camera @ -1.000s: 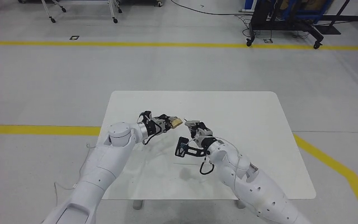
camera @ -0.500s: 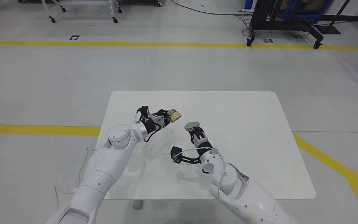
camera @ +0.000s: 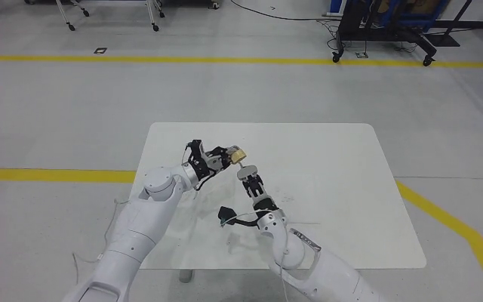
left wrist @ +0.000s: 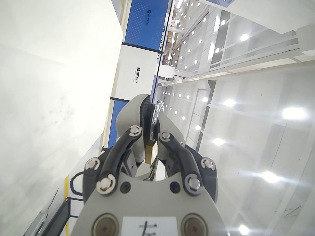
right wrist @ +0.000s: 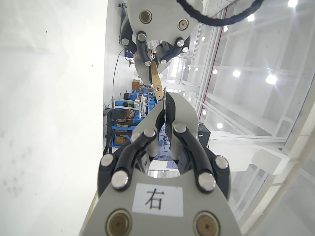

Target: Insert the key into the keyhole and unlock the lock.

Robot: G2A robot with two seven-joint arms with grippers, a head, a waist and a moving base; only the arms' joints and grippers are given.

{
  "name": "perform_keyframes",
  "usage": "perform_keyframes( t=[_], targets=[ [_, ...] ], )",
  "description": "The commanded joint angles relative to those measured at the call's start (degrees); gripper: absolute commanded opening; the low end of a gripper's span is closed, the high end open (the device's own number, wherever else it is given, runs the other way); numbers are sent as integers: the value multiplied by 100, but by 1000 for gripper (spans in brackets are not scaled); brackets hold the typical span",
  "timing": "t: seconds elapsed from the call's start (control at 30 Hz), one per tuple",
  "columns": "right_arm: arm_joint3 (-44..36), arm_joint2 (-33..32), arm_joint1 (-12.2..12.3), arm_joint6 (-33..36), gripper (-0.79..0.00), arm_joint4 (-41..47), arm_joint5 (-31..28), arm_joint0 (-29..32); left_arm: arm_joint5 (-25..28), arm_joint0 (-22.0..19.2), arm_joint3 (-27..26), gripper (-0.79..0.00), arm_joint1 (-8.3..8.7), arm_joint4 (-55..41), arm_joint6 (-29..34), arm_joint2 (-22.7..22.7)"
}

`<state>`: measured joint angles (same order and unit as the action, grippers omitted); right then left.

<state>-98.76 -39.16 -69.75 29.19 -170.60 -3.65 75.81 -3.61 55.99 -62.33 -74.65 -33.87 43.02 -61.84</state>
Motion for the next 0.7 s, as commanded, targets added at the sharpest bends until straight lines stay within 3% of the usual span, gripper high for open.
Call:
perform_keyframes(
  t=[0.0,0.67],
  targets=[
    [-10,-24,-8,53,-785,-101,-15,44,7,-7,0,-785,8,33,36,-21],
    [38,-211,-187,-70,-785,-470,-468,103,191,-26,-62,-785,36,458,307,9]
  ],
)
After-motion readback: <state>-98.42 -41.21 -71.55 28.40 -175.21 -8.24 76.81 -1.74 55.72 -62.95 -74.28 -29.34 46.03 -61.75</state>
